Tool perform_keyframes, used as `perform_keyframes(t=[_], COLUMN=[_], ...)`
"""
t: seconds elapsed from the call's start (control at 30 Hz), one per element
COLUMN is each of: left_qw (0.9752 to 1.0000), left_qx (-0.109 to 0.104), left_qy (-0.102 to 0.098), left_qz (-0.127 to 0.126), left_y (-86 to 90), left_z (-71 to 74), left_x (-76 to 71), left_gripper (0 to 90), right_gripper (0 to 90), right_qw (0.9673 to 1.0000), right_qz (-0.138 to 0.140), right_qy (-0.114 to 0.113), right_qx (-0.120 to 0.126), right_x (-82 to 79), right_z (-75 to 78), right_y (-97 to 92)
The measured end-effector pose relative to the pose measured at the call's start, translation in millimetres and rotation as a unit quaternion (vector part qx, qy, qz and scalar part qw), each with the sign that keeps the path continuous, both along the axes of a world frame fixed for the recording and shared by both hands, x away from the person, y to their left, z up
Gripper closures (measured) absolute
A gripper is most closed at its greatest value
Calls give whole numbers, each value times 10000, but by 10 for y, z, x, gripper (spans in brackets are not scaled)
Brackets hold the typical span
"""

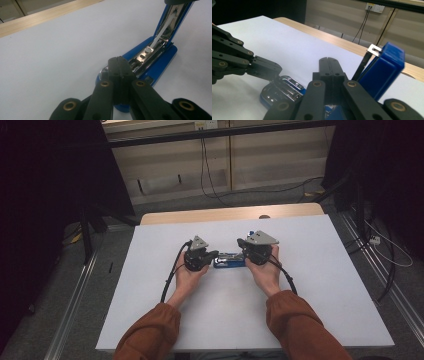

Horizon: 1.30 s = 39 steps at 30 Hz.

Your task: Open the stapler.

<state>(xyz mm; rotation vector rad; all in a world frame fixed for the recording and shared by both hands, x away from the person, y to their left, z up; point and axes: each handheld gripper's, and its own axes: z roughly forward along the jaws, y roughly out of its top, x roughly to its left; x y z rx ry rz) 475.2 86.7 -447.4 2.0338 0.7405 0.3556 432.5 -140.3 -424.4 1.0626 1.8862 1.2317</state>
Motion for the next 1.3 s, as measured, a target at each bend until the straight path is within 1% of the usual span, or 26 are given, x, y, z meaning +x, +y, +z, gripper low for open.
perform_keyframes(t=[0.13, 0.37, 0.73, 0.9, 1.03, 1.1, 1.13, 1.27, 1.3], left_qw=[10000, 10000, 10000, 10000, 10000, 10000, 10000, 10000, 10000], left_qx=[-22, -19, -38, -51, -67, -54, -45, -80, -68], left_qy=[0, -3, -4, 1, 26, 11, -5, 17, 15], left_qz=[4, 7, 18, 14, 15, 4, 8, 15, 16], left_y=[0, -1, 0, 5, 6, 10, 11, 10, 10], left_z=[-5, -5, -10, -11, -12, -12, -12, -16, -15], left_x=[-4, -7, -11, -7, -7, -6, -6, -8, -9], left_gripper=[900, 900, 900, 900, 900, 900, 900, 900, 900], right_gripper=[900, 900, 900, 900, 900, 900, 900, 900, 900], right_qw=[9999, 9999, 9998, 9998, 9997, 9996, 9996, 9998, 9997], right_qz=[-102, -167, -167, -170, -227, -254, -228, -188, -213], right_qy=[4, 41, 56, 78, 120, 120, 84, 87, 110], right_qx=[-4, -9, 13, 30, 15, 67, 151, 67, 14], right_x=[-1, -15, -25, -33, -42, -49, -57, -94, -99], right_z=[1, -2, 5, -2, -9, -12, -11, 14, 14], right_y=[-60, -169, -223, -268, -324, -365, -385, -418, -438])
